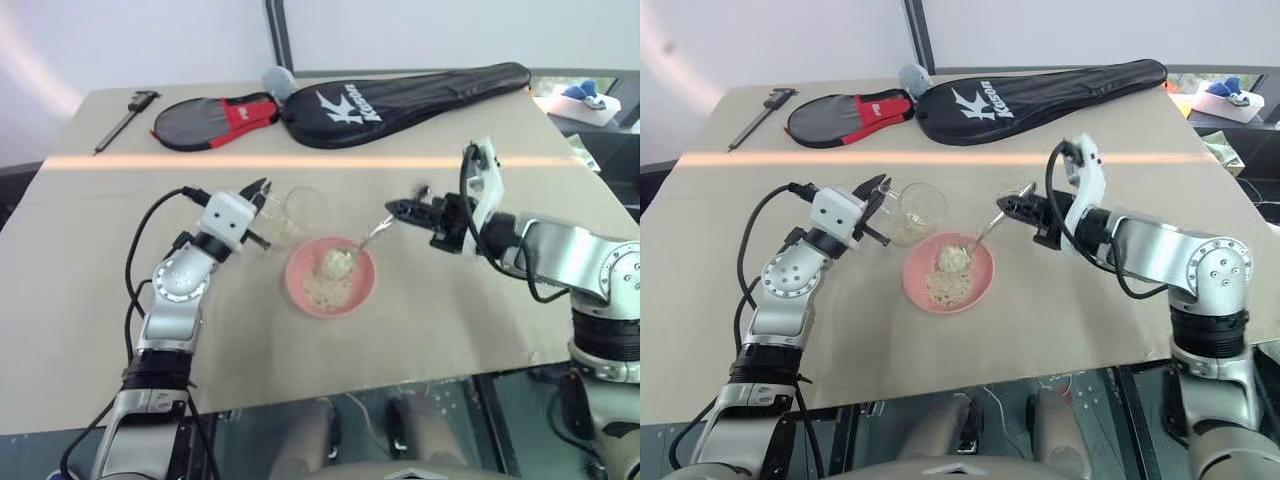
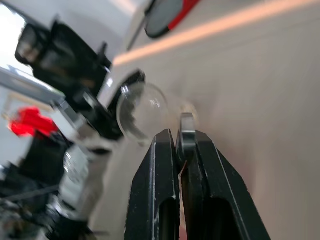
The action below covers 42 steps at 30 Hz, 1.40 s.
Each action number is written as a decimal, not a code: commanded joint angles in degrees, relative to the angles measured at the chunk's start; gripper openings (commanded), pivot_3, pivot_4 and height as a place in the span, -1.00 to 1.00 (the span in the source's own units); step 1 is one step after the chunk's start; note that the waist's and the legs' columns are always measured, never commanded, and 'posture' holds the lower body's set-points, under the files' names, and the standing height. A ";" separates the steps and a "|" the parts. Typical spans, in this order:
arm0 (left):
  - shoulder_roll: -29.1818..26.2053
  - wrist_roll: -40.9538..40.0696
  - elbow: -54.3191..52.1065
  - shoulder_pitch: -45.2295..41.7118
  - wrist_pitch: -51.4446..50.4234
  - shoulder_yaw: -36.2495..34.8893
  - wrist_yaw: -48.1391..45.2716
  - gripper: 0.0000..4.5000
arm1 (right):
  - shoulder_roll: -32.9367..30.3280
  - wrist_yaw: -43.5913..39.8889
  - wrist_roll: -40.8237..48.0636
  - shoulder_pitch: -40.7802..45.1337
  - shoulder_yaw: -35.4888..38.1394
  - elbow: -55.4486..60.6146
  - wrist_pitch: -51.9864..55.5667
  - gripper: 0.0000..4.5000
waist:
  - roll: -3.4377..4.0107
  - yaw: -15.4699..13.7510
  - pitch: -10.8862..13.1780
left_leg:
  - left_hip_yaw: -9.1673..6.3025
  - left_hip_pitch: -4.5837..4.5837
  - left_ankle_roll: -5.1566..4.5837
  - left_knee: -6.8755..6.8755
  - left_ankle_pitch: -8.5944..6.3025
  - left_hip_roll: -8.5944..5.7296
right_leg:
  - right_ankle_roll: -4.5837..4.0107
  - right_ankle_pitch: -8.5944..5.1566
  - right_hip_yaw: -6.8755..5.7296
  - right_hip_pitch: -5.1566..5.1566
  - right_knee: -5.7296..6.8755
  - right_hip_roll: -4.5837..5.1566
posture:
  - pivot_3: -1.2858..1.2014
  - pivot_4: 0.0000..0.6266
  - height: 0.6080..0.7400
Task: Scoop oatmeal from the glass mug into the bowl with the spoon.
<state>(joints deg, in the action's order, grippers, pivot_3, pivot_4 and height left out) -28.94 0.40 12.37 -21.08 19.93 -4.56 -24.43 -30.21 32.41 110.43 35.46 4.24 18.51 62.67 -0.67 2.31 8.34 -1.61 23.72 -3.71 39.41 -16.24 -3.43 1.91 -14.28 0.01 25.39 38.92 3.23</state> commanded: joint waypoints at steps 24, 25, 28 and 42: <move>-0.59 -1.32 0.21 -1.56 2.25 -1.86 1.07 -0.97 | -7.04 -52.87 -57.62 1.46 -9.63 18.57 -16.80 -1.00 | -0.06 -1.62 -0.03 | -0.06 0.02 -0.05 0.07 -0.05 0.01 | 0.00 0.00 -0.05 -0.02 -0.06 0.03 | 0.03 -0.52 1.00; -0.48 -1.60 0.16 -1.52 2.12 -1.89 0.99 -0.97 | -4.88 -51.10 -54.08 1.84 -6.69 16.24 -15.73 -1.00 | -0.07 -1.61 -0.03 | -0.07 0.02 -0.05 0.08 -0.05 0.01 | 0.00 0.00 -0.06 -0.02 -0.06 0.03 | 0.03 -0.52 1.00; -0.26 -2.37 -0.12 -1.31 1.88 -1.84 0.41 -0.97 | -1.35 -47.53 -48.84 3.55 -2.04 12.10 -13.44 -1.00 | -0.08 -1.61 -0.03 | -0.07 0.00 -0.04 0.09 -0.04 -0.02 | 0.00 0.00 -0.05 -0.04 -0.04 0.04 | 0.03 -0.52 1.00; 1.66 -4.64 -4.44 -1.33 -1.42 -3.03 2.03 -0.97 | 8.94 -40.62 -45.74 11.85 -1.31 2.46 -11.14 -1.00 | -0.06 -1.36 -0.03 | -0.08 0.00 -0.03 0.07 -0.04 -0.04 | 0.00 0.00 -0.08 -0.02 -0.02 0.04 | 0.03 -0.52 1.00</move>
<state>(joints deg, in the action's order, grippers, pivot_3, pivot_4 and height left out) -27.26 -2.85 11.39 -21.60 18.72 -6.00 -23.39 -21.39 -7.44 65.52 46.10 2.64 20.19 52.28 -0.74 0.95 8.31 -1.68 23.73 -3.75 39.48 -16.28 -3.47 1.91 -14.28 -0.06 25.37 38.90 3.27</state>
